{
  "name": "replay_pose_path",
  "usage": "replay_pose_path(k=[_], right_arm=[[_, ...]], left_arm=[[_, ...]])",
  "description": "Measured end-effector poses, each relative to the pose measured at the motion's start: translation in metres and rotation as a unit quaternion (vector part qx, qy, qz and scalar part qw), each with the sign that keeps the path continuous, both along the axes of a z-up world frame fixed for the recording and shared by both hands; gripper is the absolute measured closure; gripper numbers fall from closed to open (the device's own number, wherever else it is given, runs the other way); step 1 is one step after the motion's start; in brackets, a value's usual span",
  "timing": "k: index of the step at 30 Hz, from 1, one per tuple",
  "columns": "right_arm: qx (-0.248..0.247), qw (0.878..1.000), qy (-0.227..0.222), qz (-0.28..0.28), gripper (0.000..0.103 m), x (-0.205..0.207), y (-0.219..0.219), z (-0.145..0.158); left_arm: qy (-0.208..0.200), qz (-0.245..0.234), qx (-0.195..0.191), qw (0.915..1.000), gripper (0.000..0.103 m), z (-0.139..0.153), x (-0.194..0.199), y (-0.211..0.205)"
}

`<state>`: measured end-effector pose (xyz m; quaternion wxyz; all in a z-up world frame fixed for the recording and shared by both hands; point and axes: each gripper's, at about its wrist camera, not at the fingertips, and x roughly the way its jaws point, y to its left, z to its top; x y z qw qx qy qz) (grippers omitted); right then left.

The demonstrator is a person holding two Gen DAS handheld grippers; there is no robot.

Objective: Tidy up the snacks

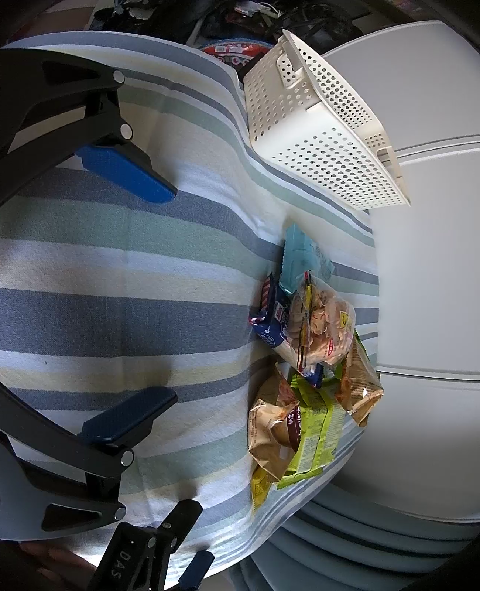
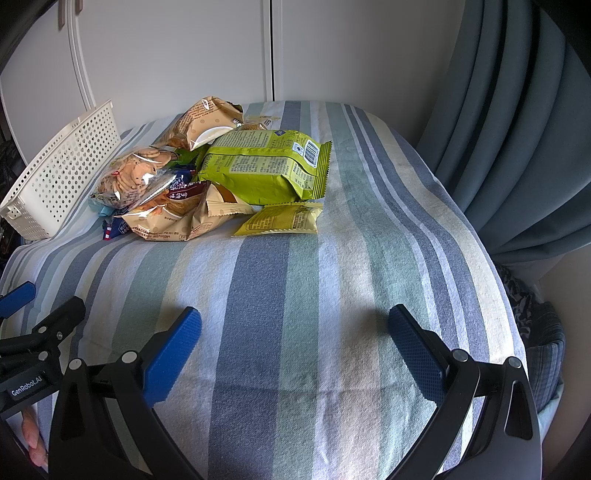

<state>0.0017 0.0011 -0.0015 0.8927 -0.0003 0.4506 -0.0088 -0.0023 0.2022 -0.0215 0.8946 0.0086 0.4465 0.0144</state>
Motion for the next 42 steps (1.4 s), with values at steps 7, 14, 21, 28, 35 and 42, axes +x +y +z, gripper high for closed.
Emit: replay_pose_path(k=[7,14,21,28,35,42], right_arm=[[0.0,1.0,0.0,0.0,0.005,0.0,0.0,0.0],[0.0,1.0,0.0,0.0,0.005,0.0,0.0,0.0],[0.0,1.0,0.0,0.0,0.005,0.0,0.0,0.0],[0.002,1.0,0.002,0.008,0.005,-0.001,-0.003,-0.001],[0.006,1.0,0.005,0.004,0.005,0.001,-0.003,0.004],[0.039,0.999,-0.015,0.004,0.005,0.018,-0.011,0.021]], left_arm=[[-0.001,0.0,0.0,1.0,0.002,-0.001,-0.001,0.0],[-0.002,0.0,0.0,1.0,0.002,0.0,-0.001,0.001],[-0.002,0.0,0.0,1.0,0.002,-0.001,-0.001,0.001],[0.003,-0.013,-0.001,0.9999,0.002,0.001,0.001,0.002],[-0.013,-0.018,0.001,0.9997,0.002,0.022,0.029,0.011],[-0.006,-0.048,-0.032,0.9983,0.002,0.031,0.081,0.011]])
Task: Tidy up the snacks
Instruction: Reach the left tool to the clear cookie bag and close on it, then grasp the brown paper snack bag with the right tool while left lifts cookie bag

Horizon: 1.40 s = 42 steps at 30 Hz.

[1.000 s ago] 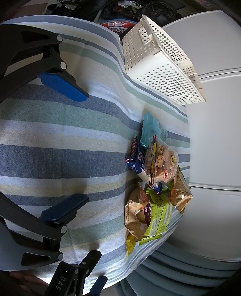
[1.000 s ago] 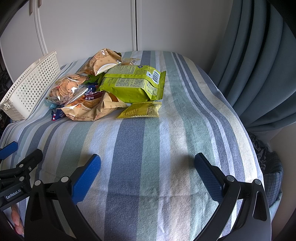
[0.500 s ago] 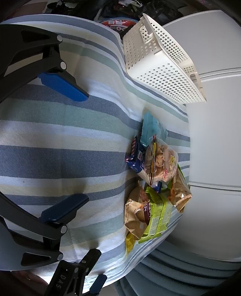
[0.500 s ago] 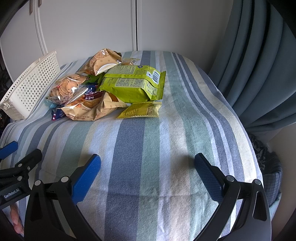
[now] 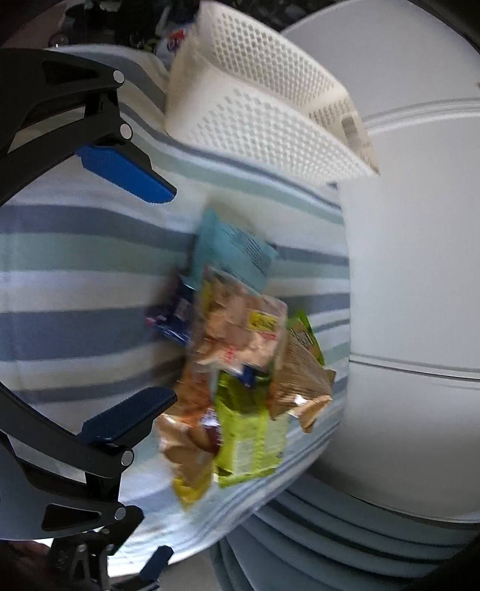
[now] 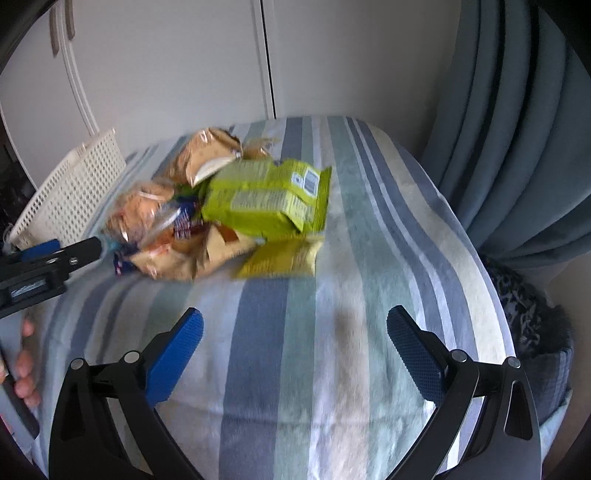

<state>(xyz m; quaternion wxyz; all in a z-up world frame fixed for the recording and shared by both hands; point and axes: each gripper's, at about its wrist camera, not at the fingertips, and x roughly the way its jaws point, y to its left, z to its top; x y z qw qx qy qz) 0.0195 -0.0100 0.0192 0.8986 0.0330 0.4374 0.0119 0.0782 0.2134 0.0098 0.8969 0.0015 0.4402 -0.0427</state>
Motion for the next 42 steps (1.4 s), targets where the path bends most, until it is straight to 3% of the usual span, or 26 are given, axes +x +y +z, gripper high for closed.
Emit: replay_pose_path(k=[3,12,14,17,23,28,34,42], right_arm=[[0.004,1.0,-0.002,0.004,0.005,0.008,-0.001,0.002],[0.008,1.0,0.001,0.016,0.005,0.022,0.004,-0.005],[0.008,1.0,0.001,0.017,0.005,0.023,0.005,-0.006],[0.009,1.0,0.001,0.018,0.005,0.025,0.006,-0.008],[0.009,1.0,0.004,0.021,0.005,0.025,0.007,-0.012],[0.008,1.0,0.0,0.02,0.005,0.027,0.006,-0.009],[0.022,1.0,-0.003,0.019,0.005,0.032,0.004,-0.004],[0.025,0.997,0.004,0.066,0.005,0.045,0.036,-0.007]], left_arm=[[0.011,-0.016,-0.025,0.9995,0.002,-0.005,0.024,-0.002],[0.028,-0.019,-0.036,0.9988,0.003,-0.023,0.066,-0.007],[0.026,-0.022,-0.04,0.9986,0.025,-0.023,0.07,-0.006],[0.026,-0.033,-0.048,0.998,0.037,-0.024,0.074,-0.007],[0.014,-0.037,-0.041,0.9984,0.04,-0.024,0.07,-0.009],[0.003,-0.029,-0.062,0.9977,0.043,-0.017,0.058,-0.001],[-0.023,-0.029,-0.078,0.9963,0.046,0.007,0.039,0.007],[-0.047,-0.03,-0.091,0.9943,0.046,0.039,0.024,0.022]])
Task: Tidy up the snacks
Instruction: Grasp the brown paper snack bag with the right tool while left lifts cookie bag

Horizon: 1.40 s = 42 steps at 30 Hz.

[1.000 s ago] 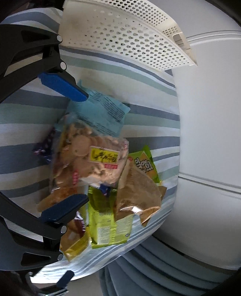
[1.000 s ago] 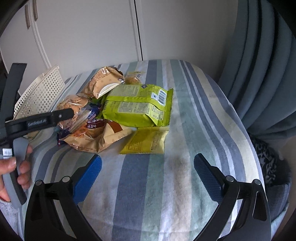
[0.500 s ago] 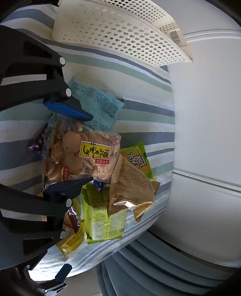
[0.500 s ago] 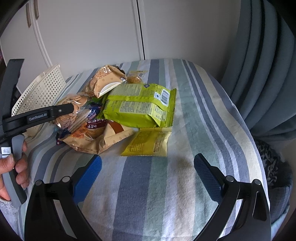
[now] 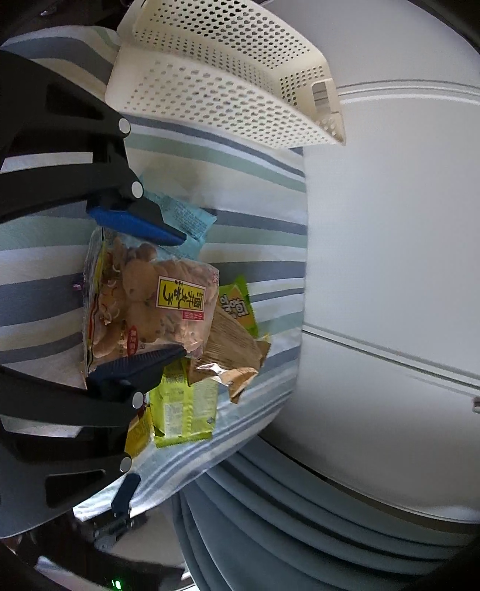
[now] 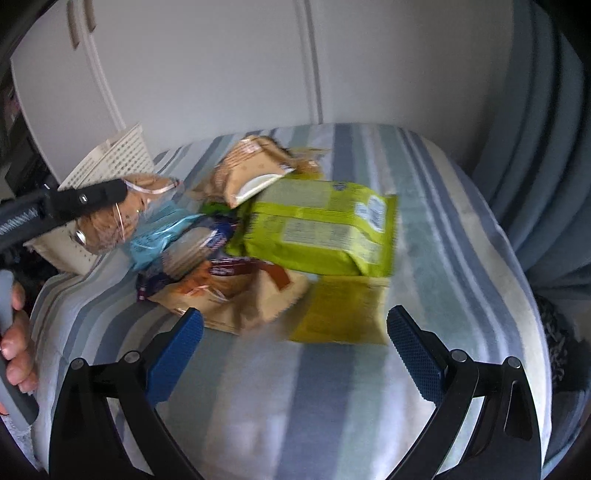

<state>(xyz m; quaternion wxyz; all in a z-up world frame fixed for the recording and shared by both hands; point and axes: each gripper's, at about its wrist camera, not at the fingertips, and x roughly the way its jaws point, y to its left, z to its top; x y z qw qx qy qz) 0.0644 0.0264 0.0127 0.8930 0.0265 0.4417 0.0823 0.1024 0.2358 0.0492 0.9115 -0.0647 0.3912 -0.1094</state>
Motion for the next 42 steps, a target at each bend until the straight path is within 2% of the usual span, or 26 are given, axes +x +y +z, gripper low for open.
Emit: replay_pose_path(k=[8,9,10,16,18,19,20,22,25,31,35,38,39,41,42], right_arm=[[-0.001,0.999,0.033,0.042,0.005,0.026,0.04,-0.006],[-0.003,0.998,0.036,0.044,0.005,0.028,0.043,-0.006],[-0.001,0.998,0.04,0.047,0.005,0.03,0.047,-0.007],[-0.003,0.998,0.044,0.042,0.005,0.027,0.055,-0.004],[0.022,0.998,0.043,0.039,0.005,0.022,0.054,-0.001],[0.038,0.997,0.046,0.041,0.005,0.022,0.054,0.0],[0.043,0.997,0.048,0.043,0.005,0.023,0.057,0.0],[0.031,0.997,0.047,0.051,0.005,0.024,0.066,0.0],[-0.022,0.998,0.043,0.048,0.005,0.03,0.079,-0.006],[-0.067,0.994,0.071,0.038,0.005,0.045,0.084,-0.025],[-0.051,0.995,0.083,0.035,0.005,0.054,0.073,-0.03],[-0.048,0.995,0.071,0.039,0.013,0.054,0.067,-0.026],[-0.049,0.996,0.07,0.041,0.015,0.053,0.067,-0.025],[-0.054,0.995,0.066,0.043,0.02,0.052,0.065,-0.024],[-0.06,0.995,0.061,0.042,0.024,0.05,0.065,-0.024]], left_arm=[[-0.023,0.016,0.008,0.9996,0.046,0.02,-0.003,0.017],[-0.025,0.019,0.008,0.9995,0.047,0.022,-0.004,0.02],[-0.03,0.022,0.008,0.9993,0.055,0.025,-0.005,0.024],[-0.035,0.028,-0.001,0.999,0.056,0.036,-0.006,0.043],[-0.029,0.021,-0.011,0.9993,0.045,0.035,-0.005,0.046],[-0.024,0.019,-0.016,0.9994,0.027,0.032,-0.005,0.047],[-0.02,0.021,-0.013,0.9995,0.014,0.029,-0.005,0.046],[-0.018,0.019,0.006,0.9996,0.014,0.023,-0.006,0.042],[0.002,0.008,0.018,0.9998,0.013,0.01,-0.008,0.036],[0.034,0.008,0.058,0.9977,0.013,-0.022,-0.007,0.027],[0.059,0.023,0.053,0.9966,0.013,-0.042,0.001,0.037],[0.069,0.027,0.041,0.9964,0.013,-0.052,0.005,0.041],[0.073,0.029,0.038,0.9962,0.016,-0.054,0.007,0.042],[0.084,0.033,0.031,0.9955,0.039,-0.061,0.01,0.045],[0.088,0.037,0.033,0.9949,0.039,-0.063,0.012,0.045]])
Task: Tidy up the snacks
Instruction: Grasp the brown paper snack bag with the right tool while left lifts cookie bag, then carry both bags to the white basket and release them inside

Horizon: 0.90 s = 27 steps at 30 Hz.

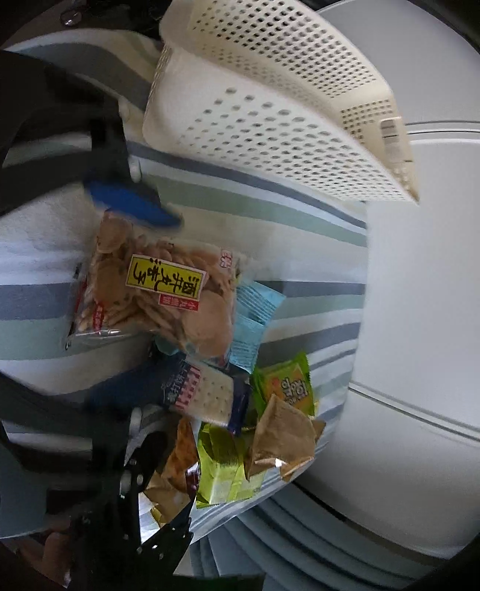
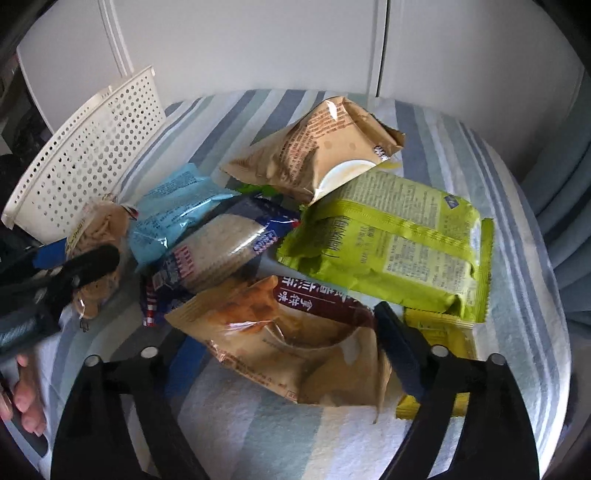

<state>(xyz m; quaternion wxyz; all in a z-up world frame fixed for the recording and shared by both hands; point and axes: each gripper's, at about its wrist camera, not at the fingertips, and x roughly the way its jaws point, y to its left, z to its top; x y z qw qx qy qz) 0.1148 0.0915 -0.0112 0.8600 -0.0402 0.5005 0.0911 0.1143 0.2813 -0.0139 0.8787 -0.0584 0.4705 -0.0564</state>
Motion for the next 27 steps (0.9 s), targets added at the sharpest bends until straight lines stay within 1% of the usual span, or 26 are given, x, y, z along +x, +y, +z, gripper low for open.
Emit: replay_pose_path(k=[2,5,8,11,15,20,23,27], right_arm=[[0.001,1.0,-0.011,0.002,0.028,-0.006,-0.002,0.003],[0.014,1.0,-0.024,0.001,0.03,-0.016,-0.01,0.009],[0.033,0.999,-0.04,-0.002,0.03,-0.025,-0.018,0.017],[0.045,0.997,-0.059,-0.01,0.03,-0.034,-0.024,0.029],[0.06,0.995,-0.081,-0.019,0.03,-0.044,-0.03,0.046],[0.072,0.992,-0.098,-0.021,0.03,-0.054,-0.034,0.063],[0.075,0.992,-0.103,-0.018,0.03,-0.055,-0.03,0.068],[0.076,0.992,-0.1,-0.013,0.03,-0.051,-0.018,0.067]], left_arm=[[-0.005,0.005,-0.005,1.0,0.046,0.0,-0.001,0.001],[-0.012,0.007,-0.013,0.9998,0.051,0.003,-0.007,0.001],[-0.028,0.007,-0.02,0.9994,0.052,0.015,-0.016,-0.001],[-0.054,0.001,-0.02,0.9984,0.052,0.034,-0.026,-0.007],[-0.084,0.001,-0.03,0.9961,0.052,0.06,-0.038,-0.007],[-0.123,0.023,-0.038,0.9915,0.052,0.095,-0.048,0.009],[-0.147,0.042,-0.036,0.9876,0.052,0.116,-0.053,0.027],[-0.162,0.075,-0.025,0.9837,0.052,0.13,-0.049,0.057]])
